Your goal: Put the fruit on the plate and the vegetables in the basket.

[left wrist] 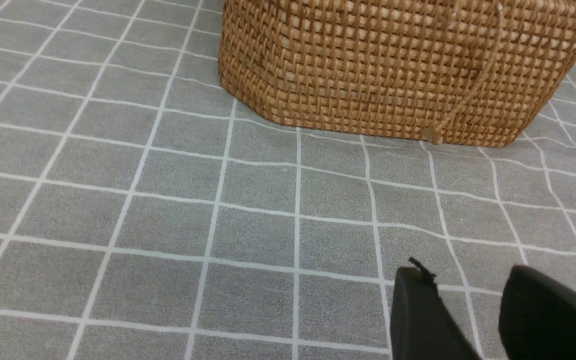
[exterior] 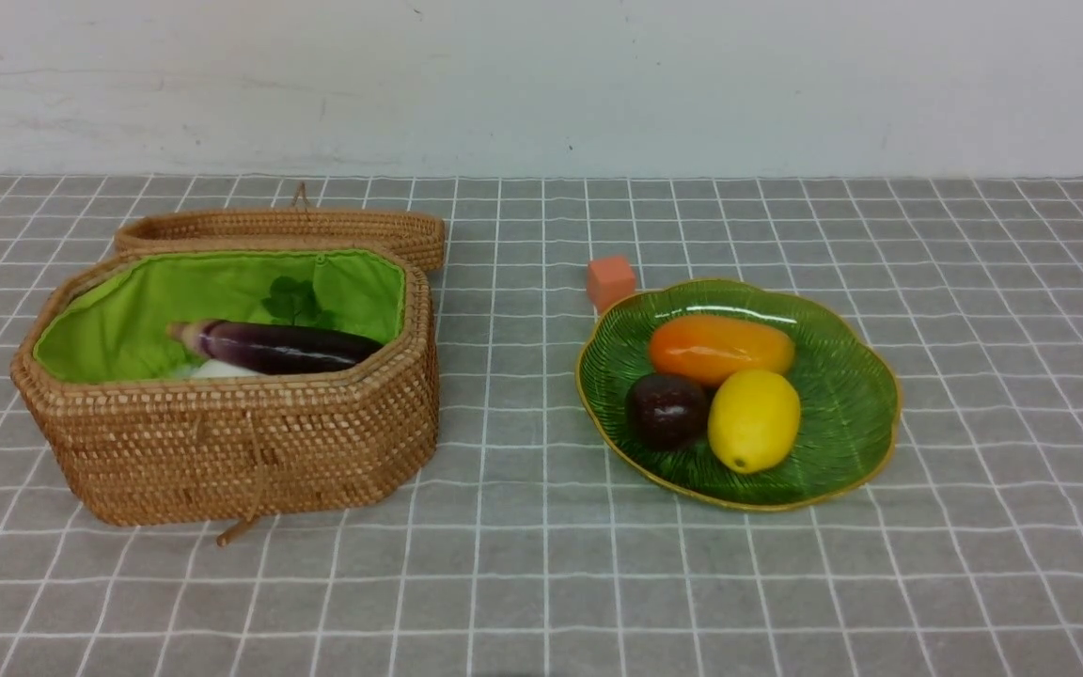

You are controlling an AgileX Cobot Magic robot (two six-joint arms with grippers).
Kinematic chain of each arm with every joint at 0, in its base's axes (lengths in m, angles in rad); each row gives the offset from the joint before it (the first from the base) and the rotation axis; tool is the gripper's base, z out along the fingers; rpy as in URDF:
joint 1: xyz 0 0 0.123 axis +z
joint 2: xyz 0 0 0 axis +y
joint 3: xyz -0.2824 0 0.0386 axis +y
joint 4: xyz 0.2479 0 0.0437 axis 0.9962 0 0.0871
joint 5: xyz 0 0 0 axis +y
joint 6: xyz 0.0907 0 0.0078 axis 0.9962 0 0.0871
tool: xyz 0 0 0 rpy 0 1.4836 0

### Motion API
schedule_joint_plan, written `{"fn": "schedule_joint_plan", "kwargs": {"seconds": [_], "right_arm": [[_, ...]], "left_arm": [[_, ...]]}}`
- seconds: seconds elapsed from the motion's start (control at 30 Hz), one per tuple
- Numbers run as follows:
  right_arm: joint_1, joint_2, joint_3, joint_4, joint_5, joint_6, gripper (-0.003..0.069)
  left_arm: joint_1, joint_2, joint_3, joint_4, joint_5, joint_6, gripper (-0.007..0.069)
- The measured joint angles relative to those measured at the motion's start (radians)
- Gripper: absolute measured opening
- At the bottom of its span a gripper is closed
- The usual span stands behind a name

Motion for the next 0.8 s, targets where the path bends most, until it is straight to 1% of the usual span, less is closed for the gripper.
{"fn": "schedule_joint_plan", "kwargs": {"seconds": [0.07,0.13,0.2,0.23,0.3,0.47,0.67,0.8], "right_arm": [[-0.002,-0.001,0.031,-0.043,-0.033,-0.011,0.0008],[-0.002,-0.001,0.076,-0.068,-0.082,0.005,0.0013],[-0.002,-0.001,0.142,-0.083,-0.158,0.068,0.0015],[-0.002,-0.001,0.155,-0.085,-0.170,0.080,0.0015],[-0.002,-0.001,0.249,-0.103,-0.221,0.140,0.0015],[0.011,-0.001,0.270,-0.124,-0.222,0.152,0.0020],[0.067,-0.001,0.270,-0.128,-0.222,0.156,0.0029],[0.069,-0.001,0.270,-0.126,-0.222,0.156,0.0034]], "left_arm": [[0.000,0.000,0.000,0.000,0.000,0.000,0.0239],[0.000,0.000,0.000,0.000,0.000,0.000,0.0239],[0.000,0.000,0.000,0.000,0.000,0.000,0.0239],[0.000,0.000,0.000,0.000,0.000,0.000,0.0239],[0.000,0.000,0.000,0.000,0.000,0.000,0.0239],[0.000,0.000,0.000,0.000,0.000,0.000,0.0239],[0.000,0.000,0.000,0.000,0.000,0.000,0.0239],[0.000,0.000,0.000,0.000,0.000,0.000,0.0239]]}}
